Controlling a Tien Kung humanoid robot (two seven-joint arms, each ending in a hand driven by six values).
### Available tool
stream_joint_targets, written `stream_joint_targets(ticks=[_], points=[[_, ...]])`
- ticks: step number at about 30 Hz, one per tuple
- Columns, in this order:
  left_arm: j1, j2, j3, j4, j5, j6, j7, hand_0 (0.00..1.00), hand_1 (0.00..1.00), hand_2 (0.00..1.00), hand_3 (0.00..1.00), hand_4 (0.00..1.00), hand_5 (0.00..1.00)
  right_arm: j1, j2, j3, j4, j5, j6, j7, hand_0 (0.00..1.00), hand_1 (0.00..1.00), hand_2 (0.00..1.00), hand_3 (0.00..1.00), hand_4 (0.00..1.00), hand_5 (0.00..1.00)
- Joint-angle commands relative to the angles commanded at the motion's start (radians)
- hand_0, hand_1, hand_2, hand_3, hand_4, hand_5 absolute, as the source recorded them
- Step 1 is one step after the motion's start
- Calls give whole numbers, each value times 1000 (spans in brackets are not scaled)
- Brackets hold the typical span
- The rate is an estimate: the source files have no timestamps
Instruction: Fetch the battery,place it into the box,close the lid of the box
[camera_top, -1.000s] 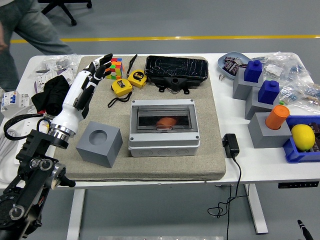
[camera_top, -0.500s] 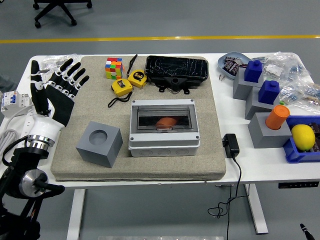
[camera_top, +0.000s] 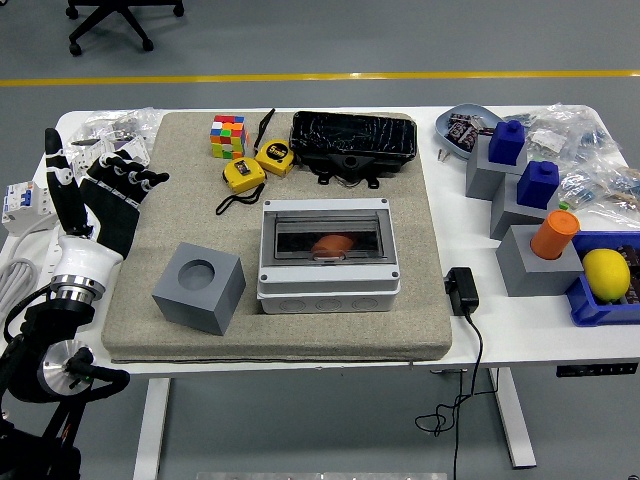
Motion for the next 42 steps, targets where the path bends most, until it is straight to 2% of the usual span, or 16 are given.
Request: stream_joint_targets(ticks=[3,4,14,15,16,21,22,24,27,28,33,34,36,39,40,42], points=[[1,2,-1,-1,8,8,3,354,279,307,226,998,916,-1,3,8,0,-37,-7,-9,13,2,52,2,321,2],[1,2,0,-2,13,10,4,355,286,320,240,998,917,0,3,11,0,-55,-4,-15,2,2,35,2,223,2],[3,-2,5,-7,47,23,13,367,299,339,256,998,925,7,6,130,0,-244,27,-89,2,2,19,2,205,2],[4,-2,5,-8,51,23,13,367,299,339,256,998,925,5,5,144,0,-253,42,-100,2,2,19,2,205,2],[5,-2,5,-8,55,24,14,376,311,354,278,998,927,4,4,155,0,-256,62,-112,39,2,59,13,253,2],[11,-5,1,-12,76,30,16,376,311,354,278,998,927,-2,-3,236,0,-267,246,-196,39,2,59,13,253,2],[12,-5,6,-13,86,34,17,391,344,393,308,998,915,-5,-3,240,0,-254,282,-213,413,321,358,316,862,420],[13,-5,19,-14,115,42,21,391,344,393,308,998,915,-12,-1,245,0,-239,366,-245,413,321,358,316,862,420],[14,-5,31,-19,170,56,26,391,344,393,308,998,915,-20,0,248,0,-223,439,-271,413,321,358,316,862,420],[13,-6,35,-20,191,60,28,417,395,429,347,998,910,-23,0,249,0,-216,455,-278,864,720,720,718,998,824],[11,-2,45,-24,264,72,36,417,395,429,347,998,910,-31,3,275,0,-194,516,-306,864,720,720,718,998,824],[10,-2,45,-24,268,73,37,427,442,463,370,998,907,-31,5,283,0,-193,524,-310,995,914,888,909,998,998],[9,-3,44,-24,279,76,38,427,442,463,370,998,907,-27,10,309,0,-191,544,-324,995,914,888,909,998,998],[7,-1,52,-25,293,79,40,427,442,463,370,998,907,-22,17,333,0,-198,548,-334,995,914,888,909,998,998],[7,-1,55,-25,297,80,42,432,460,479,379,998,905,-19,19,339,0,-206,545,-334,998,995,972,993,998,998],[6,-1,58,-25,306,81,43,432,460,479,379,998,905,-17,21,343,0,-212,535,-327,998,995,972,993,998,998]])
